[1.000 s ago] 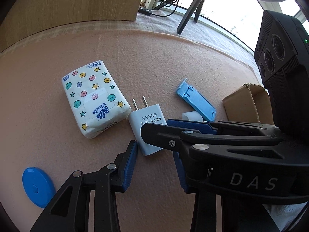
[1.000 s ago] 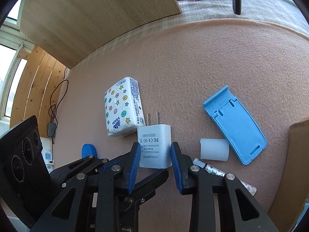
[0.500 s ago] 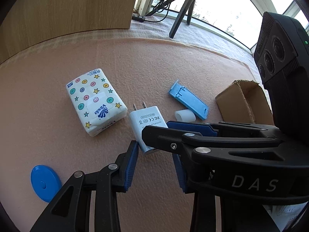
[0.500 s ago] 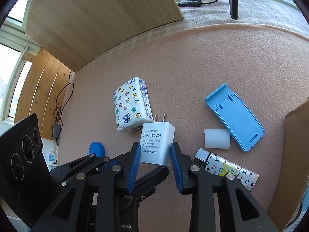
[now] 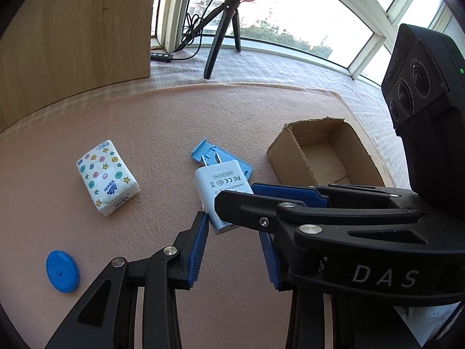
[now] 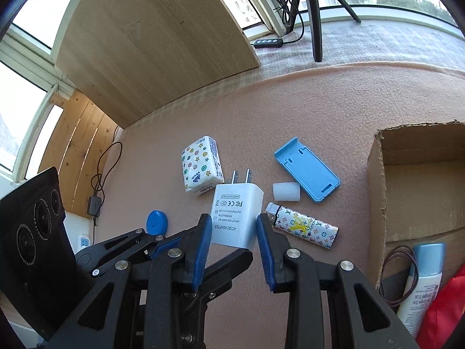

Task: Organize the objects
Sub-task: 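Carry the charger into the box and open the right gripper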

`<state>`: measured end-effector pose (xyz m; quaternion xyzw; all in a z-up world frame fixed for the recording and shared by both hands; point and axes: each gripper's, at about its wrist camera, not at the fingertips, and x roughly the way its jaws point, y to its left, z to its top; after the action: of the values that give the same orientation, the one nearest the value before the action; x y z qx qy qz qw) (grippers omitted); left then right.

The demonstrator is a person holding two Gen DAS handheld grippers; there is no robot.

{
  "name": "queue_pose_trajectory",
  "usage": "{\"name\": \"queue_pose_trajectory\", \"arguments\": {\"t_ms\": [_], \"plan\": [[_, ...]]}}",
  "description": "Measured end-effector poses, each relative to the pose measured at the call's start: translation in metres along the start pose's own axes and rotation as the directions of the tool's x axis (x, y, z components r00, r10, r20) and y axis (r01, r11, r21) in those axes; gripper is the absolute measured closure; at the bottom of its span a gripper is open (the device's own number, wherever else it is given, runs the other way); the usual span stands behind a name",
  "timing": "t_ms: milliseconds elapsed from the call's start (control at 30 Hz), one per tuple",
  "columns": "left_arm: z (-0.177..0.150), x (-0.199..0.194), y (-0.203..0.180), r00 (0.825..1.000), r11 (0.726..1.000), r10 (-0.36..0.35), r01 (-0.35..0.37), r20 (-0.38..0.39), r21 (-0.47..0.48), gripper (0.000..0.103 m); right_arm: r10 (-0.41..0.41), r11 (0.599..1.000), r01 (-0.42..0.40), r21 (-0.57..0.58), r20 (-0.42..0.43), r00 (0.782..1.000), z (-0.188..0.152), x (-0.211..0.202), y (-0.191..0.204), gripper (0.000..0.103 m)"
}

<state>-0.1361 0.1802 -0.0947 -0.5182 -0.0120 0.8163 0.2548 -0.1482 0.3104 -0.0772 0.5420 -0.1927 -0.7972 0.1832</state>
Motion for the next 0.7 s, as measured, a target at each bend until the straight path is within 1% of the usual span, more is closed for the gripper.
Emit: {"name": "queue_pose_trajectory", "arguments": {"t_ms": [100,333,467,700], "plan": [[0.005,0.000,-0.025,1.000,0.999,-0.029,0.029,0.008,0.034,0.064,-0.012,1.000,0.011,0.025,0.037,0.999,-0.006,-0.024,-0.017,0.074],[0.010,0.011,-0.087,0.996,0.989,-0.091,0.091,-0.002,0.115,0.064,-0.077,0.994,0.069,0.079,0.098,0.992,-0.021,-0.067,-0.053,0.074],[0.006,0.020,-0.116,0.993,0.982,-0.117,0.119,-0.023,0.146,0.064,-0.097,0.990,0.084,0.115,0.110,0.989,-0.030,-0.082,-0.074,0.074],[-0.003,0.033,-0.148,0.989,0.974,-0.137,0.145,-0.056,0.176,0.064,-0.108,0.981,0.087,0.171,0.113,0.988,-0.044,-0.095,-0.101,0.074]]}}
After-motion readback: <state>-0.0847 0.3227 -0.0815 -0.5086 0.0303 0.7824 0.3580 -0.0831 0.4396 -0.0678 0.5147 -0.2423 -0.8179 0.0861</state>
